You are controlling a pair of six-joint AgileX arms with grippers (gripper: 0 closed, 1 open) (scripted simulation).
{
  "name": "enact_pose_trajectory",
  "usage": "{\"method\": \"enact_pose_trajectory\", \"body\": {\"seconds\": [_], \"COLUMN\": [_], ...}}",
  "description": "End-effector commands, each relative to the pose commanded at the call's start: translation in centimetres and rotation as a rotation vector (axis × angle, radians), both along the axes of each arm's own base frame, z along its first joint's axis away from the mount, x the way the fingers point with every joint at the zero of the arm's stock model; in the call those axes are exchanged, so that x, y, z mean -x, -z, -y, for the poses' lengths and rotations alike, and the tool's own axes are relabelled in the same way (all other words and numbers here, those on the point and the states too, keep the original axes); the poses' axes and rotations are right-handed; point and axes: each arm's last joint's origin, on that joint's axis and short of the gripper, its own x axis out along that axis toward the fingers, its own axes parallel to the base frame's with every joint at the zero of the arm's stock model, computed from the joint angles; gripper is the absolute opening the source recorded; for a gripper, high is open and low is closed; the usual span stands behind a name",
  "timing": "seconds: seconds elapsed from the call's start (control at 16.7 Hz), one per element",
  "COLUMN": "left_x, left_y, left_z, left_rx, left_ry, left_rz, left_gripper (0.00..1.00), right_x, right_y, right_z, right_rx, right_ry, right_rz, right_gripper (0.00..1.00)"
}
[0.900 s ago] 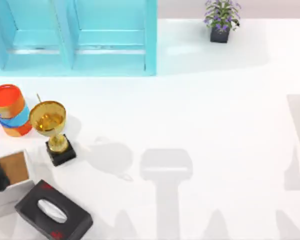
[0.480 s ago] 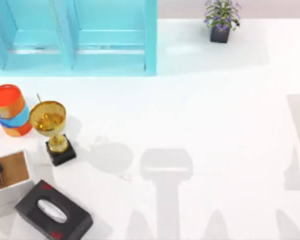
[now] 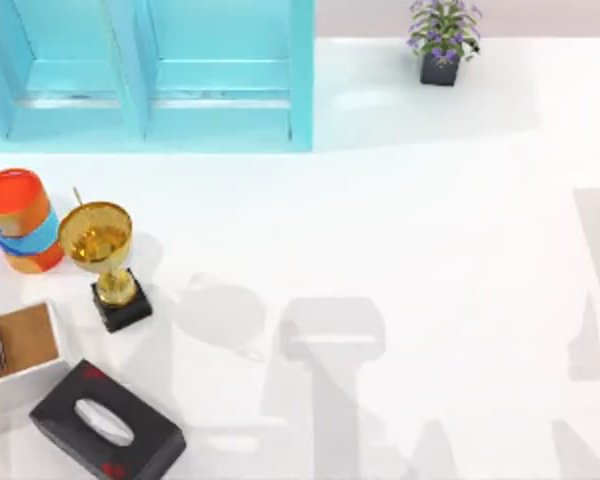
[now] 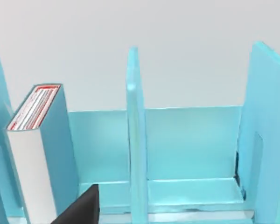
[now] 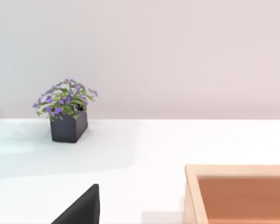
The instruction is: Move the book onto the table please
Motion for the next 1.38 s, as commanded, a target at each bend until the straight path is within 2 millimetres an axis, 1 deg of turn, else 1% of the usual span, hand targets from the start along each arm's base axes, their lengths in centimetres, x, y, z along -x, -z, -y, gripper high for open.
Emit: {"method": "enact_pose_trajectory", "body": {"seconds": [0.12,0.24,0.42,0.6,0.78,0.9,1.2,1.26,1.38], "left_x": [-3.6,-7.3,-11.7,-14.5,-15.8,-16.1,-16.2,-16.2,-16.6], "left_y": [0.1,1.3,4.7,9.0,12.3,13.4,13.7,13.8,13.3], "left_z": [-2.1,-4.6,-8.7,-12.2,-14.5,-15.3,-15.4,-15.2,-14.9], "left_rx": [-0.001,0.002,0.011,0.022,0.028,0.030,0.030,0.033,0.029], "left_ry": [0.003,0.005,0.010,0.014,0.019,0.022,0.022,0.026,0.023], "left_rz": [-0.029,-0.059,-0.100,-0.131,-0.144,-0.147,-0.148,-0.153,-0.146], "left_gripper": [1.00,1.00,1.00,1.00,1.00,1.00,1.00,1.00,1.00], "right_x": [0.0,0.0,0.0,0.0,0.0,0.0,0.0,0.0,0.0], "right_y": [0.0,0.0,0.0,0.0,0.0,0.0,0.0,0.0,0.0], "right_z": [0.0,0.0,0.0,0.0,0.0,0.0,0.0,0.0,0.0], "right_rx": [0.000,0.000,0.000,0.000,0.000,0.000,0.000,0.000,0.000], "right_ry": [0.000,0.000,0.000,0.000,0.000,0.000,0.000,0.000,0.000], "right_rz": [0.000,0.000,0.000,0.000,0.000,0.000,0.000,0.000,0.000], "right_gripper": [1.00,1.00,1.00,1.00,1.00,1.00,1.00,1.00,1.00]}}
